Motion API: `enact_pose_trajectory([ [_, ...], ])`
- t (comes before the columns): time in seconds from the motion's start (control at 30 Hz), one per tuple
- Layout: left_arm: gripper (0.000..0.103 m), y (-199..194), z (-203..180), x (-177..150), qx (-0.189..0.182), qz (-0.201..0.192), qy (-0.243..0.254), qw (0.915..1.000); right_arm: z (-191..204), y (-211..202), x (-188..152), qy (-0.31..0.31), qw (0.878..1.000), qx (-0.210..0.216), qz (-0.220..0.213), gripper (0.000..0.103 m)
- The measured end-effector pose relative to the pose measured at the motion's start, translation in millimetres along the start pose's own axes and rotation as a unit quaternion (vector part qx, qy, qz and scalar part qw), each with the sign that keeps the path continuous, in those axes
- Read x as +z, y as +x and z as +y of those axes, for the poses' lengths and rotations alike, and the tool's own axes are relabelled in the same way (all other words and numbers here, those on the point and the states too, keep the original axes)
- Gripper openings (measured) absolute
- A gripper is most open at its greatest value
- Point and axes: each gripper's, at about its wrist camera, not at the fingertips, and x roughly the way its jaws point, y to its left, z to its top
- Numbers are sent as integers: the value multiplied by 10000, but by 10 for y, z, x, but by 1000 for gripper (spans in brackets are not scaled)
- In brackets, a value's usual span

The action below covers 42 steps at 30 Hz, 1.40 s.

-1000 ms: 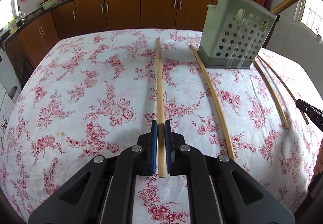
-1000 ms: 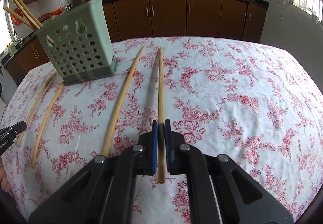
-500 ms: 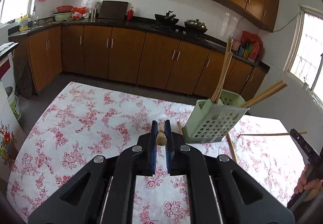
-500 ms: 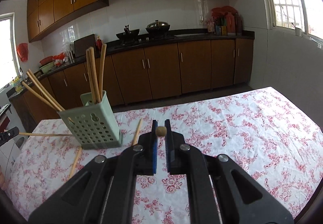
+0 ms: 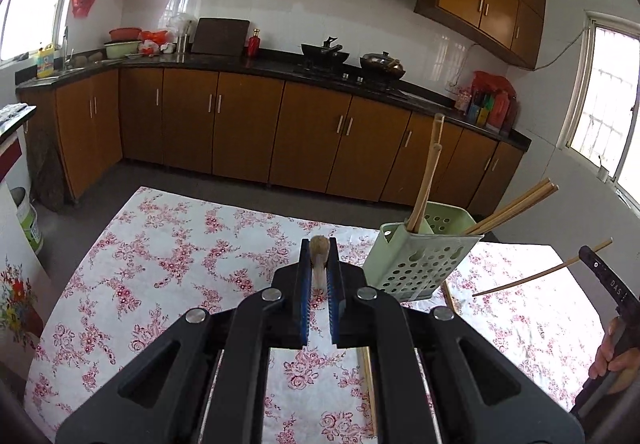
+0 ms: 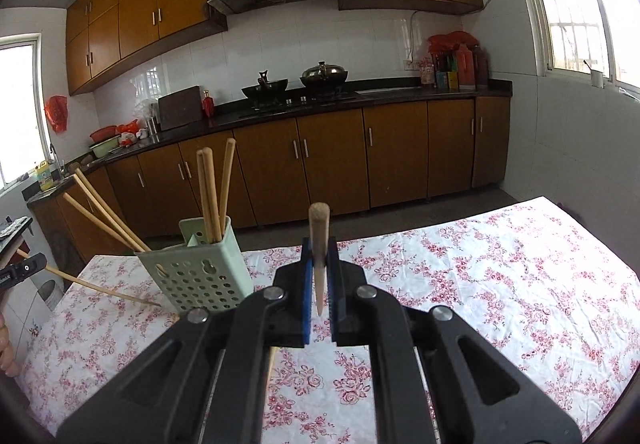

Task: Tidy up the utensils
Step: 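Lift the chopstick with the left tool while the right tool lifts its chopstick, then carry both chopsticks above the green holder with both tools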

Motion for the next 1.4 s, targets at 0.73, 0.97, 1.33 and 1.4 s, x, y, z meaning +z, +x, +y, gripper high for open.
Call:
enact_pose_trajectory([
  [0.73,7,-442,-847,956,-534,-1482,52,9875,379,-614,945,42,9862,1531,-625,8],
  [0.97,7,-125,-968,953,-257,-1631,73,9862,523,-123,998,-43,9905,1336,-328,8],
  [1.33,8,250,-835,776,-249,-960,-133,9950,593,347,812,-37,9922,1240,133,11],
  [1.4,8,224,-820,769,-290,-970,-127,9948,575,323,774,-28,9928,1193,82,14],
])
